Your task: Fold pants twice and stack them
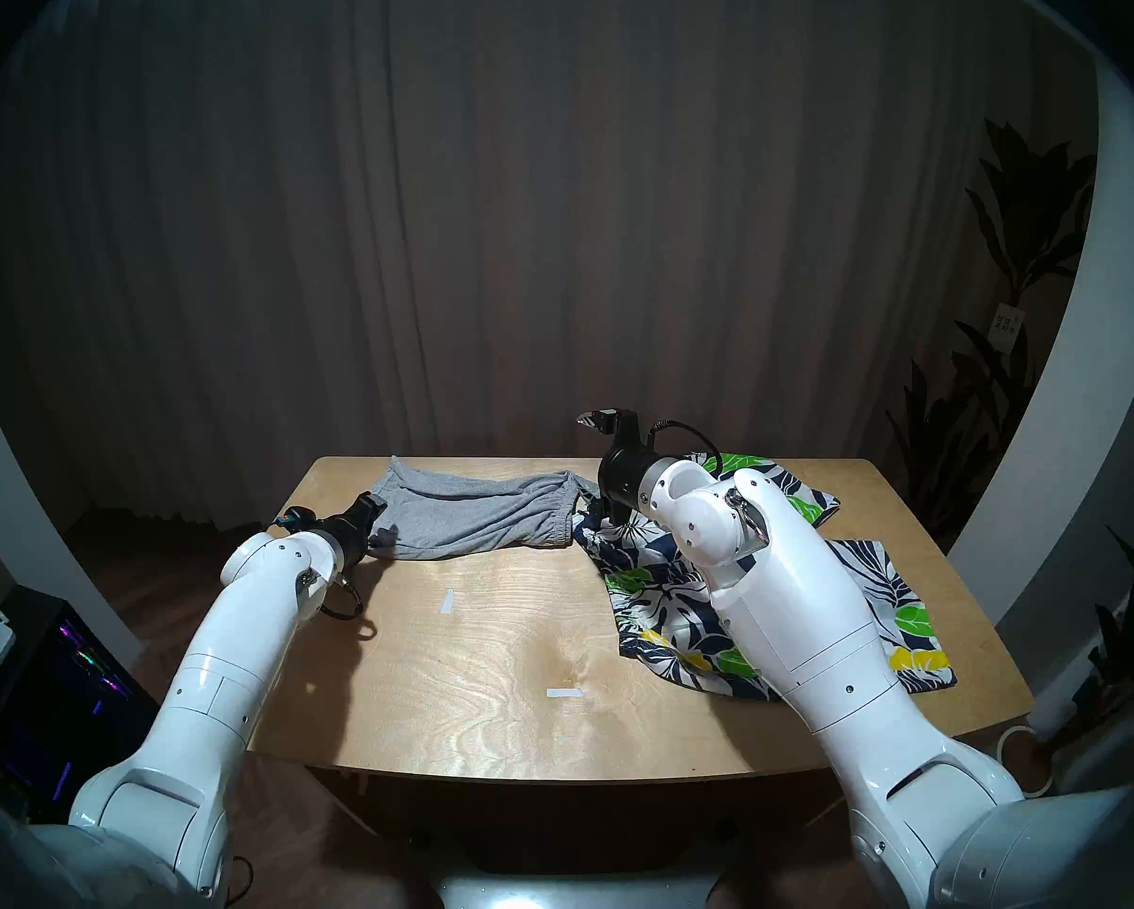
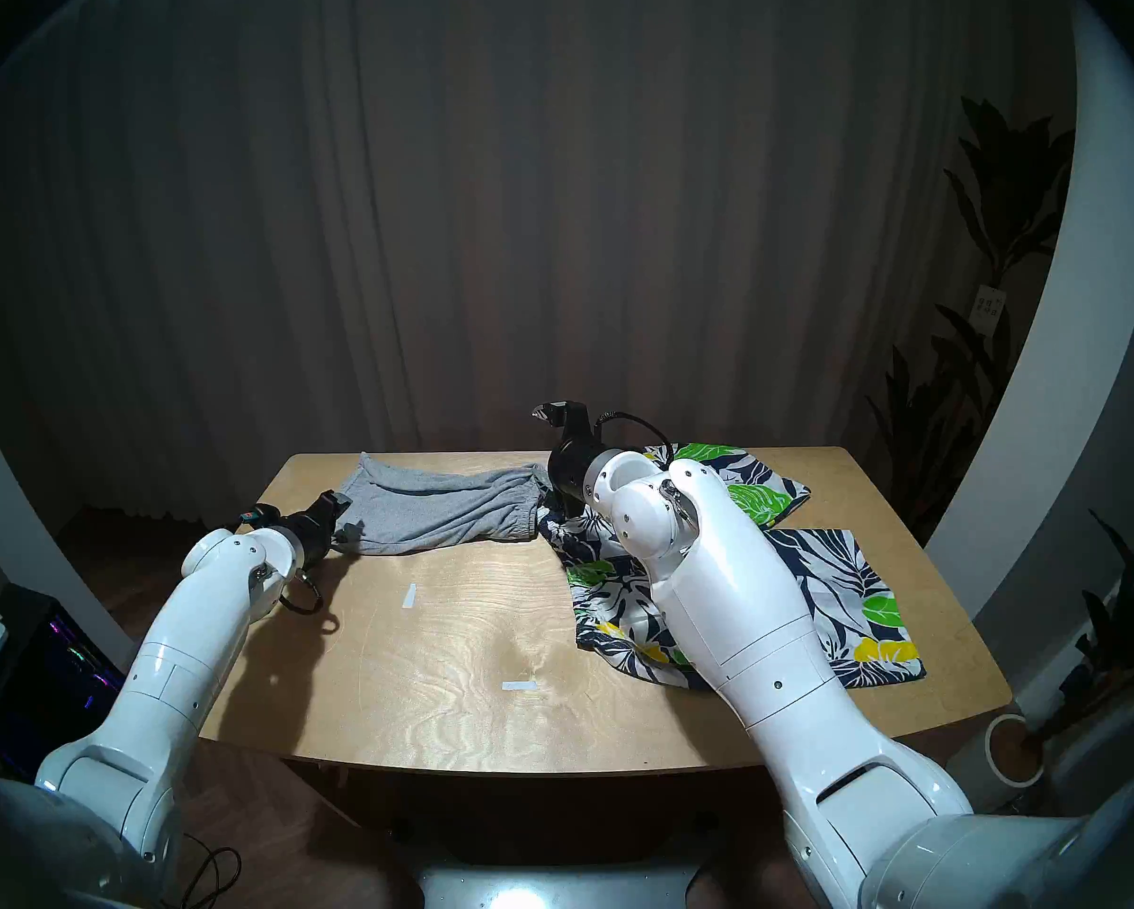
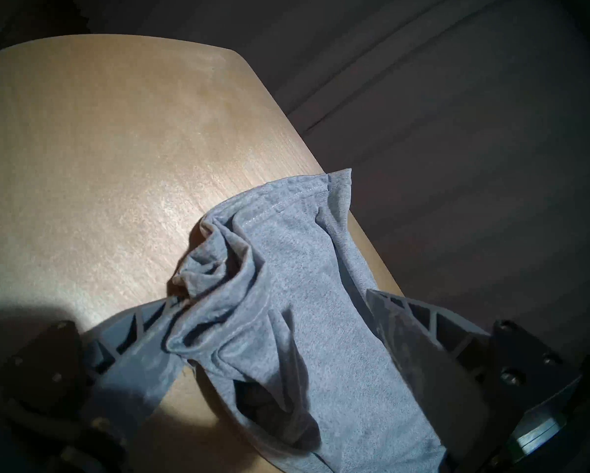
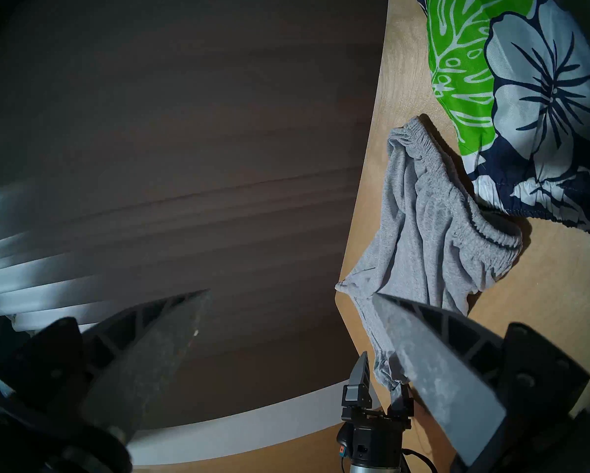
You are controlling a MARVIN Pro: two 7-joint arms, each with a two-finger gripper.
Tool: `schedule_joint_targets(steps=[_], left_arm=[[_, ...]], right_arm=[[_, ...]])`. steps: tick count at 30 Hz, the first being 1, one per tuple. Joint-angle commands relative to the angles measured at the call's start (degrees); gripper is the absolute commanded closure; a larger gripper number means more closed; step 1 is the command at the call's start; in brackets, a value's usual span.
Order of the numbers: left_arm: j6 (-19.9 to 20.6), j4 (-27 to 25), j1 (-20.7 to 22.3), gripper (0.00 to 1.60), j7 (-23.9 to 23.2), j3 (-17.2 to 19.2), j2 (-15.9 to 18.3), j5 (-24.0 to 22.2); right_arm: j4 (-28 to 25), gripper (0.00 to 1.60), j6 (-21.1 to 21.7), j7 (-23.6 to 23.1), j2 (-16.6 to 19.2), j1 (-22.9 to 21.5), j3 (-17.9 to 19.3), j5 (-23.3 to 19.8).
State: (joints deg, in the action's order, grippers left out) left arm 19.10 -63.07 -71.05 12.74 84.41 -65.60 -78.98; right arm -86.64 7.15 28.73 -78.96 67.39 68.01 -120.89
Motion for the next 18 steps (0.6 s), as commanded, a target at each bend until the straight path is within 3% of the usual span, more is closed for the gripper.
schedule_joint_targets(steps=[1, 3, 4, 6, 8, 10, 11, 18], left_arm=[[0.47, 1.30, 1.40, 0.99, 0.24, -0.93, -0.75, 0.30], [0.58, 1.38, 1.60, 1.07, 0.59, -1.17, -0.79, 0.59], [0.60, 1.42, 1.65, 1.19, 0.65, -1.15, -0.86, 0.65], [0.63, 1.34, 1.74, 1.22, 0.98, -1.25, -0.95, 0.89], [0.61, 1.24, 1.76, 1.49, 1.29, -1.20, -1.07, 1.02], [0.59, 1.19, 1.75, 1.49, 1.37, -1.17, -1.12, 1.07], [0.24, 0.76, 1.63, 1.60, 1.75, -1.32, -1.07, 1.52], [-1.34, -2.68, 1.05, 1.60, 4.44, -0.89, -0.94, 2.63]], right_arm=[[-0.99, 0.00, 0.05, -0.79, -0.35, -0.87, 0.57, -0.22], [-1.03, 0.00, 0.04, -0.83, -0.32, -0.78, 0.68, -0.22], [-1.02, 0.00, 0.08, -0.86, -0.30, -0.74, 0.73, -0.23], [-1.05, 0.00, 0.04, -0.94, -0.30, -0.62, 0.83, -0.21], [-1.05, 0.00, 0.09, -1.00, -0.24, -0.52, 0.92, -0.20], [-1.04, 0.00, 0.12, -1.04, -0.23, -0.49, 0.96, -0.19], [-1.03, 0.00, 0.17, -1.07, -0.21, -0.46, 0.98, -0.20], [-1.23, 0.00, 0.28, -1.21, -0.09, -0.17, 1.25, -0.22]])
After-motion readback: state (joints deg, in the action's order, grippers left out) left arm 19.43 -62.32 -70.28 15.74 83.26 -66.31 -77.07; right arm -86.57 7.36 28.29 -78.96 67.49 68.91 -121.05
